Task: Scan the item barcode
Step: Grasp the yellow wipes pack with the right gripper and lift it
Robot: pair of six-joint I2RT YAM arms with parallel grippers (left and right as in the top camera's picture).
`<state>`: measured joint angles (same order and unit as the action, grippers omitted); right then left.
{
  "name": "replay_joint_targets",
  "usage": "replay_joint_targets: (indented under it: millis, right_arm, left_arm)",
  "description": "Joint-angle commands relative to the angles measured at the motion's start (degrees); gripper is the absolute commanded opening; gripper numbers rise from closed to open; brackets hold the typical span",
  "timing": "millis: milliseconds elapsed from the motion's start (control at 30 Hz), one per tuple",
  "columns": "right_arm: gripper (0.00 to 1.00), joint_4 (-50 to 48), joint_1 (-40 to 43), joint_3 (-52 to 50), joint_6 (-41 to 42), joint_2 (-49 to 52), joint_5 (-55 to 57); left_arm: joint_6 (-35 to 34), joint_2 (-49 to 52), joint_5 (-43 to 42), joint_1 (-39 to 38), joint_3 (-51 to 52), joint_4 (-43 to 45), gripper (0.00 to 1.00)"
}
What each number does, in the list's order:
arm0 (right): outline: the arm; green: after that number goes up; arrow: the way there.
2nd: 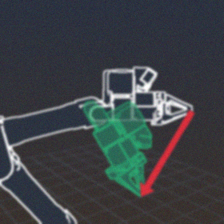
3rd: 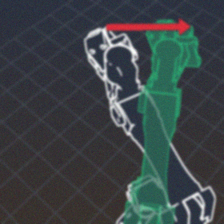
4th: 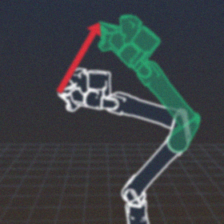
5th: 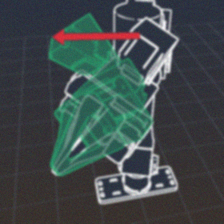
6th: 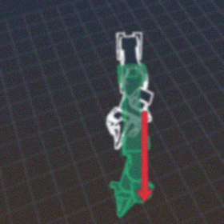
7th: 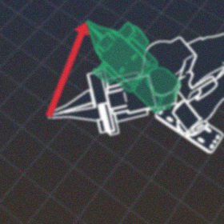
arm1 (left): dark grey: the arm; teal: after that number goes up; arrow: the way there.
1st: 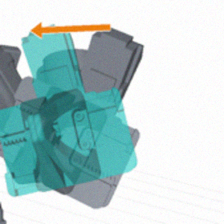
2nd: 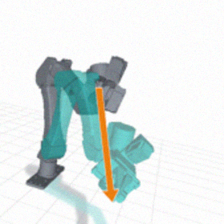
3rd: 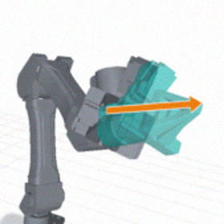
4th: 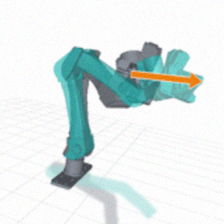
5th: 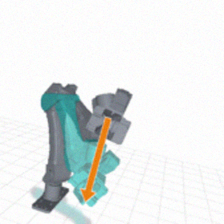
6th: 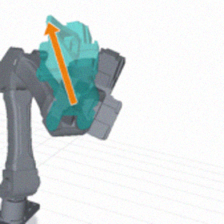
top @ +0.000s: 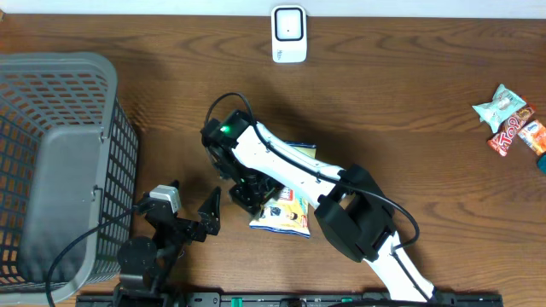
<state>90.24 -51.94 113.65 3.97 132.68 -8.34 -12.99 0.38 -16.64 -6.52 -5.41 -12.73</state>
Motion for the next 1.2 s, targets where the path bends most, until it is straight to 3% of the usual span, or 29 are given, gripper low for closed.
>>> replay_joint_targets:
  millis: [0, 100, 267, 400, 533, 633, 867, 1000, 1167]
  right_arm:
    - [0.57, 2.4, 1.4, 0.2, 6.4, -0.9, 16.9]
    - [0.58, 6.1, 2.6, 0.2, 14.5, -1.0, 27.5]
    - [0.57, 5.2, 2.7, 2.9, 14.2, -1.2, 21.2]
    - [0.56, -1.0, 1.6, 4.9, 14.2, -1.2, 14.6]
    - [0.33, -9.8, 0.7, 3.8, 12.7, -1.2, -1.0]
    - [0.26, -11.3, -0.3, 2.7, 11.8, -1.2, -5.3]
    - [0.27, -9.8, -2.8, -3.3, 9.2, -1.2, -5.3]
    - [0.19, -8.5, -2.8, -7.6, 7.5, -1.2, -3.6]
    - [0.11, -2.7, -0.7, -8.7, 9.2, -1.6, 8.6]
  left_arm:
    - [1.2, -0.1, -0.9, 0.2, 0.9, -1.4, 0.98]
    - [1.2, -0.1, -0.9, 0.2, 0.9, -1.4, 0.98]
    - [1.2, -0.1, -0.9, 0.2, 0.9, -1.4, 0.98]
    - [1.2, -0.1, -0.9, 0.2, 0.9, -1.4, 0.98]
    - [1.2, -0.1, -0.9, 0.2, 0.9, -1.4, 0.98]
    - [1.2, -0.1, -0.9, 0.2, 0.9, -1.4, 0.98]
    - [1.2, -0.1, -0.9, 0.2, 0.9, -1.4, 0.98]
    - [1.2, -0.1, -0.9, 0.2, 0.9, -1.4, 0.98]
    - [1.2, -0.1, -0.9, 0.2, 0.9, -1.4, 0.98]
